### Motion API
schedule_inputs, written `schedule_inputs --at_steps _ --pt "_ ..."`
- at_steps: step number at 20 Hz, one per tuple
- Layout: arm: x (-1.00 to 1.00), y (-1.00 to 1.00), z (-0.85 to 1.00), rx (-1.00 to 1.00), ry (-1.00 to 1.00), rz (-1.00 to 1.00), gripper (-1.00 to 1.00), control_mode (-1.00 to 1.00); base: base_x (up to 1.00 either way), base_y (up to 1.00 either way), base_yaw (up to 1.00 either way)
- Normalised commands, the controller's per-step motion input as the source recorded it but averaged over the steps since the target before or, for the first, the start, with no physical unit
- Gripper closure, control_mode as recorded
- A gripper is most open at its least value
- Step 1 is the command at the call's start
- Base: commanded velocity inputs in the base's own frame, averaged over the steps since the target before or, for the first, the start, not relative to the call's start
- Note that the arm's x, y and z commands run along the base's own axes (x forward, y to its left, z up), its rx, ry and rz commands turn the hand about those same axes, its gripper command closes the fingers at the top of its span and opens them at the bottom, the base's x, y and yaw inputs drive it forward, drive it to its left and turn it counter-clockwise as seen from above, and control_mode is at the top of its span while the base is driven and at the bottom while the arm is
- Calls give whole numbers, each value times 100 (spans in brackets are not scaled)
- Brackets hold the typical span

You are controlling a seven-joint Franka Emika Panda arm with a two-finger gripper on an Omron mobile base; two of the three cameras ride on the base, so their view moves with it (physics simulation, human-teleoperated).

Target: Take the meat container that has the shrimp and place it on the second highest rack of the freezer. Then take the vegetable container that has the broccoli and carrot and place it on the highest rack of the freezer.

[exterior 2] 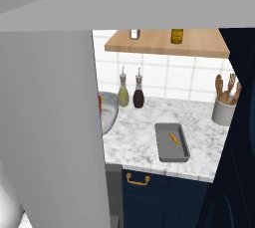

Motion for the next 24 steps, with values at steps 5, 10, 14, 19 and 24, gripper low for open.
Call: schedule_inputs --at_steps 5,10,14,19,24 --pt "-27 6 11 0 -6 0 100 100 -19 40 0" --pt "0 0 0 0 0 0 100 100 -4 100 -17" --pt "0 0 0 0 0 0 100 100 -14 100 -39" --pt "0 0 0 0 0 0 100 100 -68 60 -66" --pt "0 0 0 0 0 0 100 100 -86 17 -80"
